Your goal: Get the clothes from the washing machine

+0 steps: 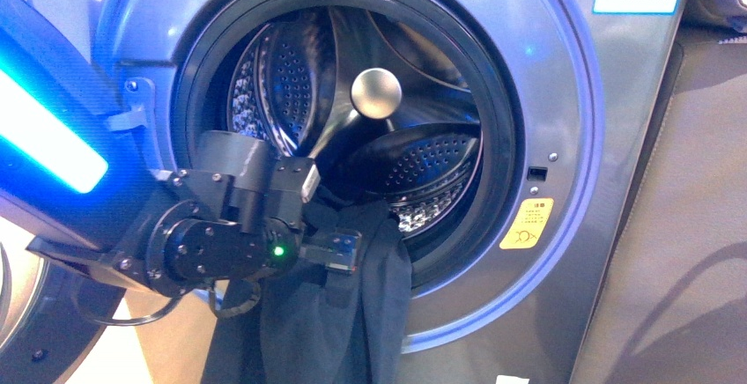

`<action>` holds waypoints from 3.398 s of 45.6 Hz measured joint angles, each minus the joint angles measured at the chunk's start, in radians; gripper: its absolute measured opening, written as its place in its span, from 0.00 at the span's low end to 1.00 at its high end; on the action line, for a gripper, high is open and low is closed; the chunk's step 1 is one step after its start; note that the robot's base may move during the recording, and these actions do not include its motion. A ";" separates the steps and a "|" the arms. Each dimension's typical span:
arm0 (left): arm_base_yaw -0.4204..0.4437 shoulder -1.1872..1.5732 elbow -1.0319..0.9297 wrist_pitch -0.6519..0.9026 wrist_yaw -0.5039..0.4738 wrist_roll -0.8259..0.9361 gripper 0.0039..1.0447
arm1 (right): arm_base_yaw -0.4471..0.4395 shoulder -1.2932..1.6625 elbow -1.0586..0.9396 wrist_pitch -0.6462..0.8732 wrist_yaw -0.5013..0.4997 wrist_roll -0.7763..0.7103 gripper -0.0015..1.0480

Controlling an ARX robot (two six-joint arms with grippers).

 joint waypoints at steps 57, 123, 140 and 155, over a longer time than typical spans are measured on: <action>-0.177 -0.035 0.006 -0.159 0.060 -0.275 0.94 | 0.000 0.000 0.000 0.000 0.000 0.000 0.93; -0.168 0.078 0.079 -0.060 -0.346 -0.103 0.72 | 0.000 0.000 0.000 0.000 0.000 0.000 0.93; -0.150 0.063 0.042 0.024 -0.349 -0.045 0.17 | 0.000 0.000 0.000 0.000 0.000 0.000 0.93; -0.124 -0.129 -0.168 0.201 -0.230 0.029 0.09 | 0.000 0.000 0.000 0.000 0.000 0.000 0.93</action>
